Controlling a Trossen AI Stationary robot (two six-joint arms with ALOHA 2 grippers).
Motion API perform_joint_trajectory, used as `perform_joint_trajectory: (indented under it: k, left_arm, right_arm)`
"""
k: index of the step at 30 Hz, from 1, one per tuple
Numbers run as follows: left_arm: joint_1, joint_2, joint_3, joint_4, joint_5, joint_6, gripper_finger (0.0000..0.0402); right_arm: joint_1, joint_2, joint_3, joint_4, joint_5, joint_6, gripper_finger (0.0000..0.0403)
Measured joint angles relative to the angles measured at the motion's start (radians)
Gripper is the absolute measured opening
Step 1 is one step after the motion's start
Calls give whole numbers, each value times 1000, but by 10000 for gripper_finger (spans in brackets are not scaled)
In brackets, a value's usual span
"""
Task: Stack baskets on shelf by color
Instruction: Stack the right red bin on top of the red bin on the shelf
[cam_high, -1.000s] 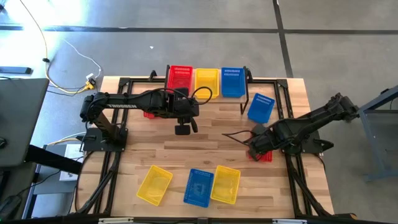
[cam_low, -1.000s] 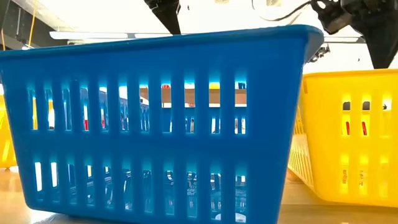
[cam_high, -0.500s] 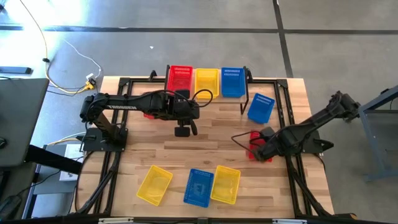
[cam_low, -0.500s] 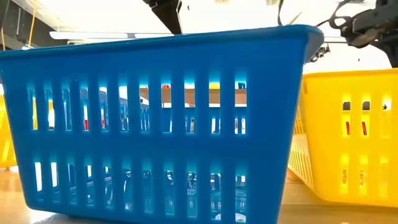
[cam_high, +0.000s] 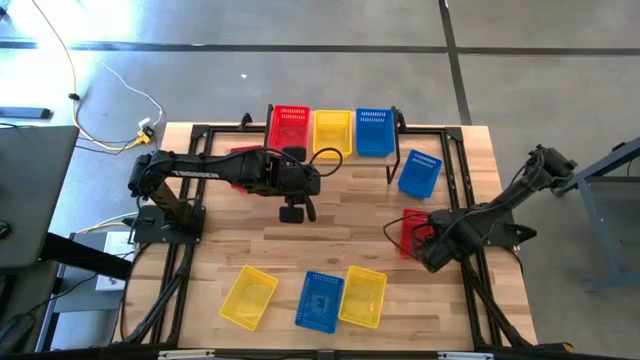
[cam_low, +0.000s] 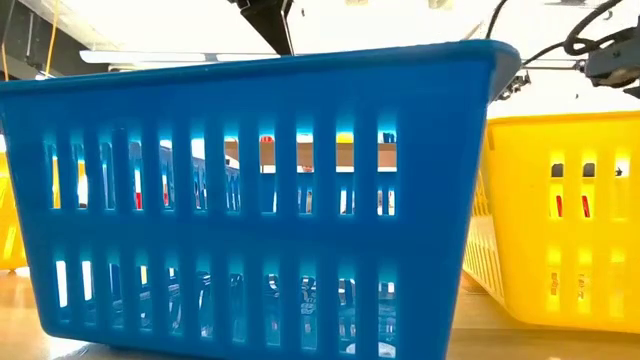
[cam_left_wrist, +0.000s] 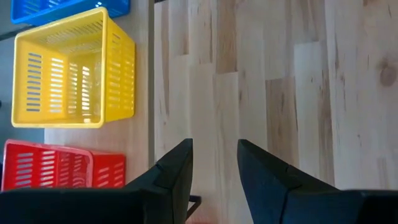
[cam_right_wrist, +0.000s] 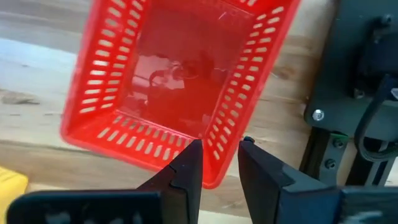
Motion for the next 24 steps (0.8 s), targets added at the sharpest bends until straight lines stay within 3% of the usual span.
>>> perform_joint_trajectory:
  k: [15,24]
  left_arm:
    - [-22,0,0,7,-7,1,115]
    - [-76,0,0,100,-11,34,115]
  right_arm:
    - [45,0,-178,136,23,125,85]
    - [45,1,-179,163,120,126,7]
